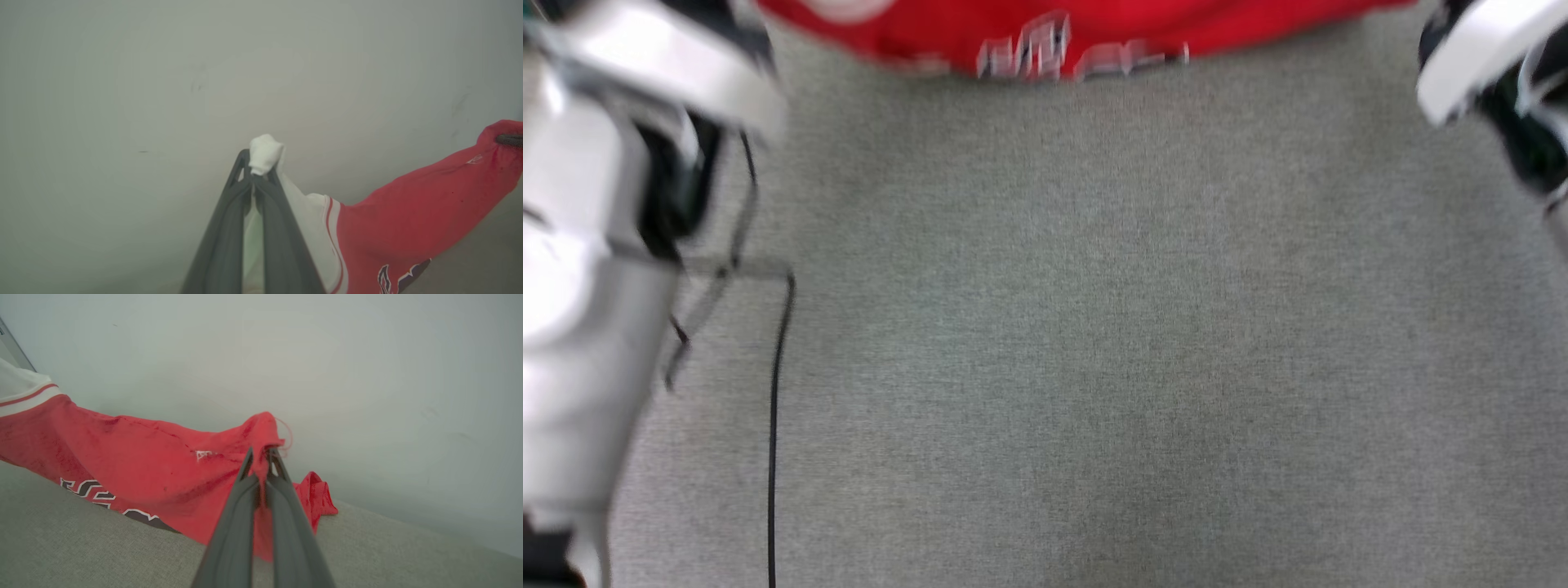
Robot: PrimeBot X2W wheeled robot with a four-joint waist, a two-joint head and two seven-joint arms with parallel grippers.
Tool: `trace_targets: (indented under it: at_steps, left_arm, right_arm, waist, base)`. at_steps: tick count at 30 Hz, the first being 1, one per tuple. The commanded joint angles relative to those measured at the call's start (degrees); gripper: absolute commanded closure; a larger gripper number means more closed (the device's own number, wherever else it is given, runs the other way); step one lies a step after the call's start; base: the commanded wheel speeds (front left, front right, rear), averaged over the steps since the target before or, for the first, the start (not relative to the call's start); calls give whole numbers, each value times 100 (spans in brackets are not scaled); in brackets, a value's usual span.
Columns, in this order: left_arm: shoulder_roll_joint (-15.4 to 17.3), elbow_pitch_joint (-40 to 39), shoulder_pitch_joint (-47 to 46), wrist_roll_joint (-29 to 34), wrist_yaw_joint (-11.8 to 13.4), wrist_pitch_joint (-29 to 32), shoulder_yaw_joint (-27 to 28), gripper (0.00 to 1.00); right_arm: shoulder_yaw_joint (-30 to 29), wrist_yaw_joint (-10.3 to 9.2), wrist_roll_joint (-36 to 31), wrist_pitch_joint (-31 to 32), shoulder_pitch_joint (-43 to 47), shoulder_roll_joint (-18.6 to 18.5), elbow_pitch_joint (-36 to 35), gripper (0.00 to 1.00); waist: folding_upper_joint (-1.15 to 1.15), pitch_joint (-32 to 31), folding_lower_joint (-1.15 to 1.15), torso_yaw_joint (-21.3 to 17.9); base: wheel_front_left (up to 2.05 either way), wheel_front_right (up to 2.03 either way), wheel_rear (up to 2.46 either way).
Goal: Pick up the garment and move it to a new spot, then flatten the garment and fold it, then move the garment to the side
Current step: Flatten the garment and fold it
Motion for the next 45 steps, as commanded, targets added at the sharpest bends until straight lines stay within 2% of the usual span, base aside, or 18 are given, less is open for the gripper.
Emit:
trace_targets:
  at_steps: [1,7,12,17,19,23,32,36,45]
  left_arm:
    - [-22,-243,522,-49,138,-25,47,100]
    - [10,-844,2076,-233,431,-25,90,100]
    - [70,-1203,3318,-579,557,-13,141,100]
    - [149,-1576,4481,-854,760,57,121,100]
    - [81,-1716,4920,-1115,784,58,163,100]
    - [132,-1877,5672,-1253,935,111,103,100]
    - [32,-2163,6785,-1666,1058,280,-73,100]
    - [108,-2262,7244,-1874,1106,429,-97,100]
    - [307,-2485,7945,-2243,996,966,-369,100]
  right_arm:
    - [72,-6,185,-45,380,-137,-159,100]
    - [250,-6,659,-45,1458,-459,-612,100]
    - [444,-6,920,23,2384,-695,-848,100]
    - [693,-6,954,-71,3240,-997,-1078,100]
    - [665,-6,1065,-107,3611,-1034,-1139,100]
    - [534,-7,1268,-233,4244,-1119,-1278,100]
    - [273,-6,1328,-255,5343,-1347,-1638,100]
    - [157,-7,1287,-160,5905,-1495,-1880,100]
    - [-271,-6,1263,162,6947,-1698,-2374,100]
  waist:
    - [0,-304,1,67]
    - [0,-811,1,117]
    - [0,-1292,1,118]
    - [0,-1736,1,113]
    - [0,-1903,1,127]
    - [0,-2159,1,126]
    - [0,-2563,1,105]
    - [0,-2744,1,115]
    - [0,-2868,1,126]
  base:
    - [0,0,0]
    - [0,0,0]
    - [0,0,0]
    - [0,0,0]
    - [0,0,0]
    - [0,0,0]
    - [0,0,0]
    - [0,0,0]
    - [0,0,0]
